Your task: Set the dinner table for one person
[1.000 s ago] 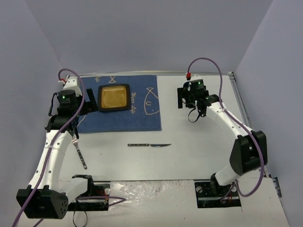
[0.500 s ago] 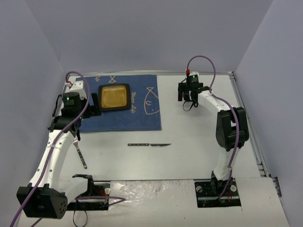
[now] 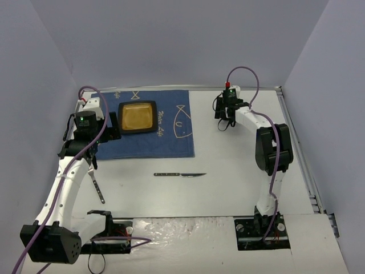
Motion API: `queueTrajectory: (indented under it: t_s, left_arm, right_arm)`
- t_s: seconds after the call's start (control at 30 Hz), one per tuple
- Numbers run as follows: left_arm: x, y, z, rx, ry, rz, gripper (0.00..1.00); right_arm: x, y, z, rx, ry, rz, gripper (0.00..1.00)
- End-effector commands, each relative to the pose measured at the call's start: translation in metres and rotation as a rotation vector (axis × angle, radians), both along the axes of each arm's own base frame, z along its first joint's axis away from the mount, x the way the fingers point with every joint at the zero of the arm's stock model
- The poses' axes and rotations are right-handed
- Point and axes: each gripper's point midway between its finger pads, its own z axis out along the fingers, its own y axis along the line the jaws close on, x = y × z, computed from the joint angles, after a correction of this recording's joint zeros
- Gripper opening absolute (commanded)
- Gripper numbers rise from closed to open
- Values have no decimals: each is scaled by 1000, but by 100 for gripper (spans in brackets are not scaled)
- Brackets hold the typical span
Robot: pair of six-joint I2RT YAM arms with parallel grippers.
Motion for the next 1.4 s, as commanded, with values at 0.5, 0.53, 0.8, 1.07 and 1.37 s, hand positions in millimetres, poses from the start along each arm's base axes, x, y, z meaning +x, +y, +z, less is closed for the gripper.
queueTrajectory:
  t_s: [0.5, 0.53, 0.8, 1.07, 1.37]
  left_arm:
    - [8, 2, 20, 31, -64, -3, 97]
    - [8, 2, 21, 30, -64, -4, 97]
    - [8, 0, 20, 26, -65, -13, 97]
    - [10, 0, 17, 22, -56, -13, 97]
    - [13, 2, 12, 22, -42, -6, 97]
  right_arm:
    - [16, -32, 17, -9, -78, -110, 21]
    - [15, -32, 17, -9, -76, -102, 16]
    - [10, -32, 32, -67, -104, 21, 0]
    - [17, -12, 62, -137, -155, 303, 0]
    - [45, 61, 113, -123, -348, 631, 0]
